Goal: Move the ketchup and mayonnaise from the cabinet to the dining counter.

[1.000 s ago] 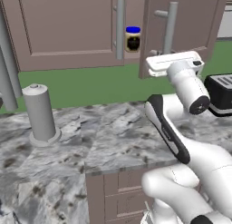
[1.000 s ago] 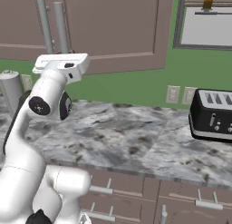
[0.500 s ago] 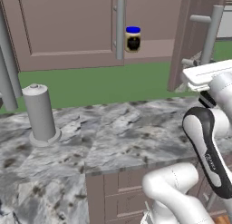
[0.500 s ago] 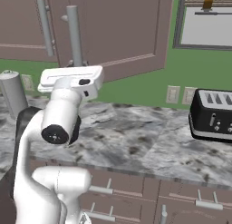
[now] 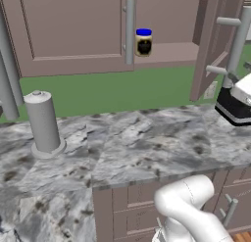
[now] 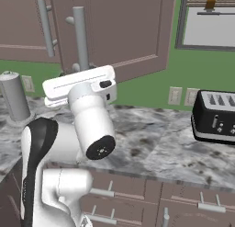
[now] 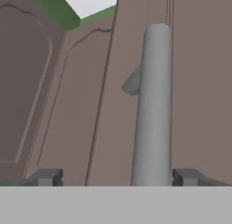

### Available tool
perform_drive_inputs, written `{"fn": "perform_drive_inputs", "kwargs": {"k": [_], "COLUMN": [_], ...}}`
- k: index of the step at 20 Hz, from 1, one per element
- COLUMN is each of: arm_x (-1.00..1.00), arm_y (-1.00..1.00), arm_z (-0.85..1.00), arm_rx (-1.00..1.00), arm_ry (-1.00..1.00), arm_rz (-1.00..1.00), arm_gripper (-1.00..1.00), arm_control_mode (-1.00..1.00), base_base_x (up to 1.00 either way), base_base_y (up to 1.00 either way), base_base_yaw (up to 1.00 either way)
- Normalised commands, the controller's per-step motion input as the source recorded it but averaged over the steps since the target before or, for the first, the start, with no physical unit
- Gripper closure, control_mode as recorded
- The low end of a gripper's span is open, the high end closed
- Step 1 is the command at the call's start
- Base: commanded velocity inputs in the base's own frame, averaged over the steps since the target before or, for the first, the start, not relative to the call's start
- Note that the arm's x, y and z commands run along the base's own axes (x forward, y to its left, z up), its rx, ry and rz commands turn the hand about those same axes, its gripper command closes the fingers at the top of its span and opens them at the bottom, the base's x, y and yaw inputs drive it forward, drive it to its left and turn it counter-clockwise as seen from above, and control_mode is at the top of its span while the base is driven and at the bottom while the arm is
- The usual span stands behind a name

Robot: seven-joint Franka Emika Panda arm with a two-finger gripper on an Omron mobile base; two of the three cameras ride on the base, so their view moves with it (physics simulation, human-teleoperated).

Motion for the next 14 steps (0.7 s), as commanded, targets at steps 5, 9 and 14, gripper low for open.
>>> {"fn": "perform_drive_inputs", "kwargs": {"k": [5,9,14], "arm_x": [-1.0,-0.97,-0.23], "arm_y": [0.0,0.38,0.97], "arm_z": [0.02,0.0,-0.12], "arm_rx": [-0.04,-0.1,-0.16], "arm_ry": [-0.07,-0.06,0.0], "arm_rz": [0.02,-0.05,-0.28], "arm_gripper": [-1.0,-1.0,-1.0], "arm_control_mode": [-1.0,-1.0,-1.0], "base_base_x": [0.0,0.0,0.0], "base_base_y": [0.0,0.0,0.0], "base_base_yaw": [0.0,0.0,0.0]}}
